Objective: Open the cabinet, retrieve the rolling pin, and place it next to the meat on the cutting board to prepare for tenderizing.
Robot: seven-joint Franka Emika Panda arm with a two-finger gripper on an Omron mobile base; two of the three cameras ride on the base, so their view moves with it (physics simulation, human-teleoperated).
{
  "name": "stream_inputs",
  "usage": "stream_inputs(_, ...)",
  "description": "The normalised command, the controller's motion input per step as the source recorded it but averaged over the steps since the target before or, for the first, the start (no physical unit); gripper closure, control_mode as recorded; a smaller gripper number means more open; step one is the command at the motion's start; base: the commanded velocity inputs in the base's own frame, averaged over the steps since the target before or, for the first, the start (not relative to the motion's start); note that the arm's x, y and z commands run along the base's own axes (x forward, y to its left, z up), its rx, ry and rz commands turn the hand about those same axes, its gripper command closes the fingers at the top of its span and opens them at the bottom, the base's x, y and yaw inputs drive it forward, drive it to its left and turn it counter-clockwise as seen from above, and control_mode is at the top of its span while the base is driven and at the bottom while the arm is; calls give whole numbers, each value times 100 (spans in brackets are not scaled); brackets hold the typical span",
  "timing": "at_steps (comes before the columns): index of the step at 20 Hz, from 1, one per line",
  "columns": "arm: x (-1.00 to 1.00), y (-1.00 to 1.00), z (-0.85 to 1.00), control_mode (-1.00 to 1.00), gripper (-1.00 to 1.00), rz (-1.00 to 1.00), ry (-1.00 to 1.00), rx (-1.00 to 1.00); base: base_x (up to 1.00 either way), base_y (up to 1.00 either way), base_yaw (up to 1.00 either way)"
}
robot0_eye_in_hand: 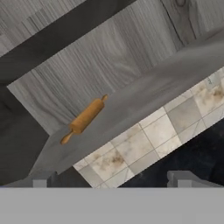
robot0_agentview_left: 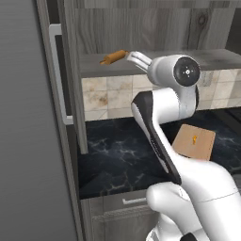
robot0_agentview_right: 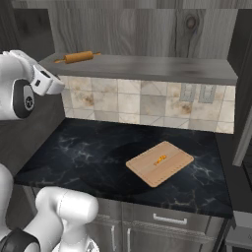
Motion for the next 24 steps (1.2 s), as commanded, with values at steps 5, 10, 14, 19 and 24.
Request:
stream_inputs(5, 44, 20, 17, -100, -100, 1, -1, 2, 0, 0, 0)
stream_inputs(10, 35, 14, 20, -100, -100, 0, 0, 0, 0, 0, 0)
stream_inputs(14, 21, 15, 12, -100, -100, 0, 0, 0, 0, 0, 0)
stream_inputs(19, 6, 6, 0, -100, -100, 0, 0, 0, 0, 0, 0)
stream_inputs(24, 27, 0, 0, -100, -100, -3, 1, 0, 0, 0, 0)
